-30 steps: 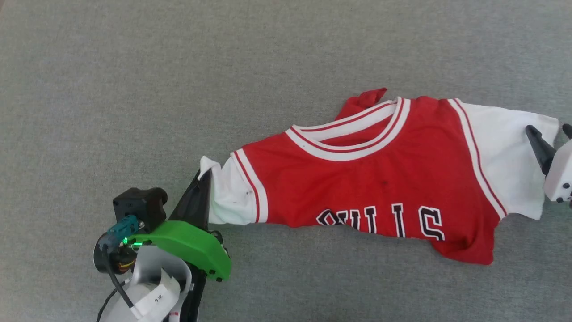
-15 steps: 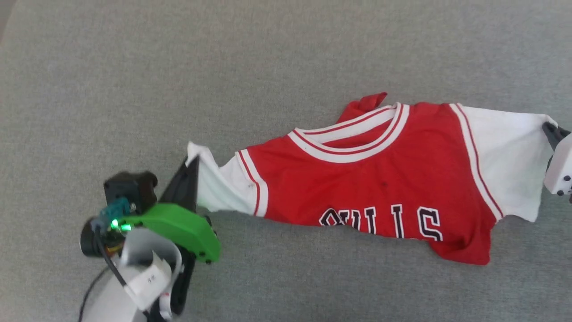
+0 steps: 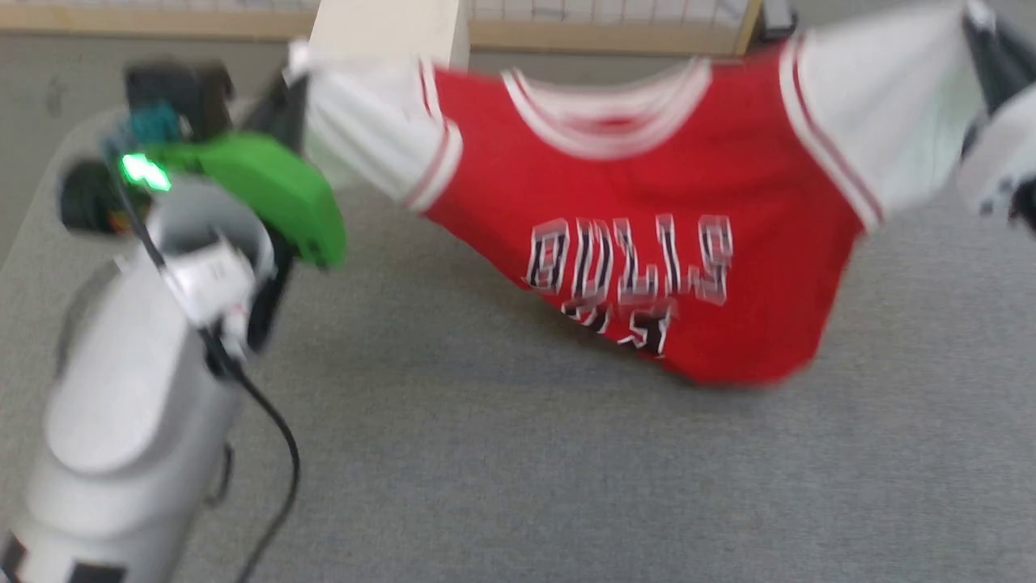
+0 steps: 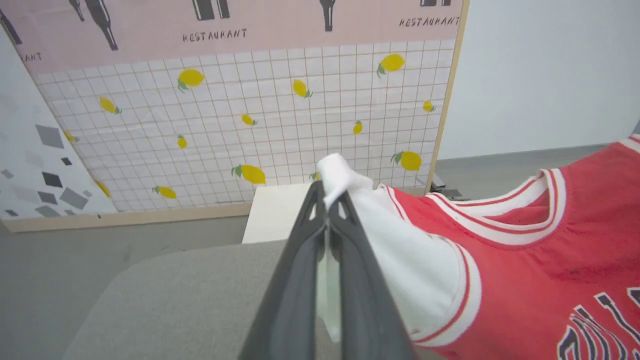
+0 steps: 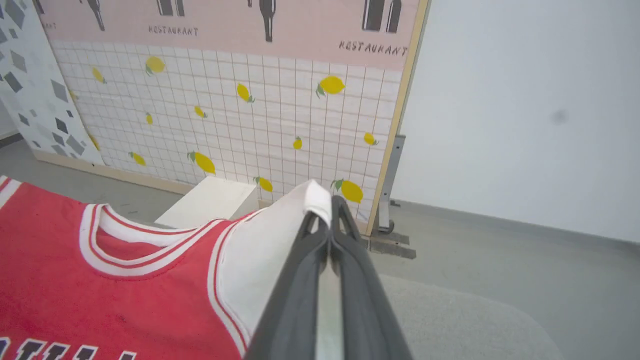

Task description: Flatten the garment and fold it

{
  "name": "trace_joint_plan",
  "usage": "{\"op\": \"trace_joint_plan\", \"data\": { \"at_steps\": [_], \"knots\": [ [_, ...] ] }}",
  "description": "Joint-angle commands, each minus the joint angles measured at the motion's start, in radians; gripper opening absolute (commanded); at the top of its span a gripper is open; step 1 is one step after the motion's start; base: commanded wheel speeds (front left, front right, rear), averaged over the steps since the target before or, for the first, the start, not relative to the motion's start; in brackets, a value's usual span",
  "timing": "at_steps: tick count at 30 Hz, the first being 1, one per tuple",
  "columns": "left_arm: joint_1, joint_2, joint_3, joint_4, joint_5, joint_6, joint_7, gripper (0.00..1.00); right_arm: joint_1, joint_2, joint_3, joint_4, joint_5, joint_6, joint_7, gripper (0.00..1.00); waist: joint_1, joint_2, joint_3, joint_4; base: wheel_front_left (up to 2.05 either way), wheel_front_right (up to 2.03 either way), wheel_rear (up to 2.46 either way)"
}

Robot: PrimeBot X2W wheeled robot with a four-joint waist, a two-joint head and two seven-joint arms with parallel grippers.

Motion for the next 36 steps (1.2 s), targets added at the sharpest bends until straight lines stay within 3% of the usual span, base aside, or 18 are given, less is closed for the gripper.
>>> {"op": "trace_joint_plan", "data": {
  "at_steps": [1,11,23,31,36],
  "knots": [
    [-0.066,0.018,-0.001,0.022,0.020,-0.016,0.008,0.00,-0.062,-0.002,0.020,0.000,-0.011,-0.002,-0.014,0.00,0.0000,0.0000,-0.066,-0.057,0.00,0.00,0.00],
    [-0.338,0.010,0.001,0.139,0.000,-0.072,0.083,0.00,-0.381,-0.015,0.163,0.135,-0.052,-0.002,-0.056,0.00,0.0000,0.0000,-0.121,-0.102,0.00,0.00,0.00],
    [-0.554,0.019,0.024,0.180,-0.036,-0.048,0.277,0.00,-0.549,-0.027,0.266,0.247,-0.032,-0.002,0.002,0.00,0.0000,0.0000,-0.120,-0.141,0.00,0.00,0.00],
    [-0.590,0.027,0.018,0.212,-0.033,-0.037,0.313,0.00,-0.596,-0.038,0.312,0.274,0.003,-0.002,0.067,0.00,0.0000,0.0000,-0.020,-0.185,0.00,0.00,0.00],
    [-0.688,0.002,-0.003,0.240,0.025,-0.008,0.261,0.00,-0.660,-0.059,0.302,0.282,-0.008,-0.002,0.042,0.00,0.0000,0.0000,0.116,-0.189,0.00,0.00,0.00]
  ]
}}
